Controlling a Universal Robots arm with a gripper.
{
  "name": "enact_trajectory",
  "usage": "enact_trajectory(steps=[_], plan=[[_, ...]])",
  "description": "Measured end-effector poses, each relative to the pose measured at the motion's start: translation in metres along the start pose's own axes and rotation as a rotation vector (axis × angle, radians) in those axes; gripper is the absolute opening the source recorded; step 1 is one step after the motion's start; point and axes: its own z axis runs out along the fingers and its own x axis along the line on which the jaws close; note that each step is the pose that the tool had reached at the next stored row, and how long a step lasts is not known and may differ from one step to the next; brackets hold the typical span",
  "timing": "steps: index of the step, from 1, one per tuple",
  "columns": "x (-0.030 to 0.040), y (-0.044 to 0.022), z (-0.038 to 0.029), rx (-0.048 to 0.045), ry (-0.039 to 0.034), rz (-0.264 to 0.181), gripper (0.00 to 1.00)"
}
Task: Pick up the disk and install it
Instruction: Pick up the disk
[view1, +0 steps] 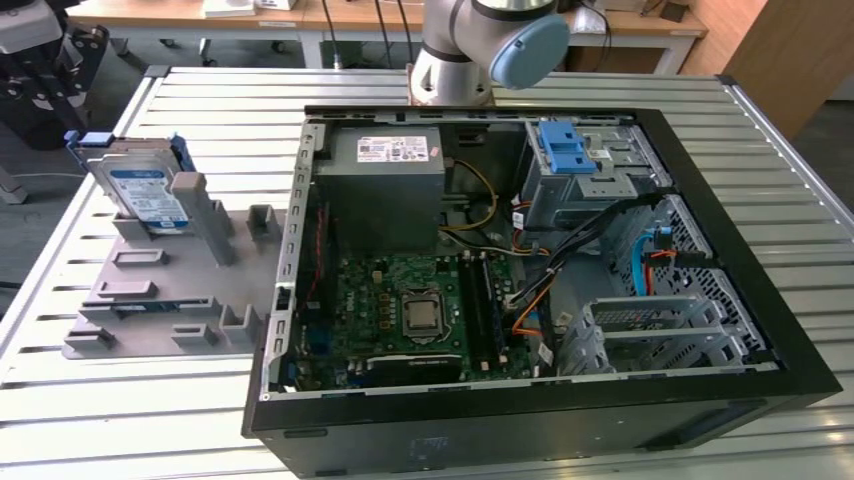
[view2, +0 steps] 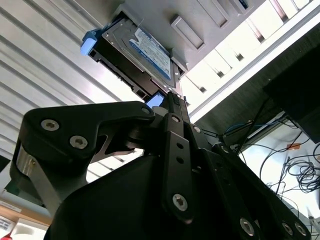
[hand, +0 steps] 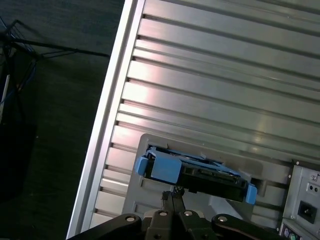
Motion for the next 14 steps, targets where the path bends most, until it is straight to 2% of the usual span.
enact_trajectory(steps=[14], plan=[[0.0,0.0,0.0,0.0004,0.0018,-0.042,0.11]])
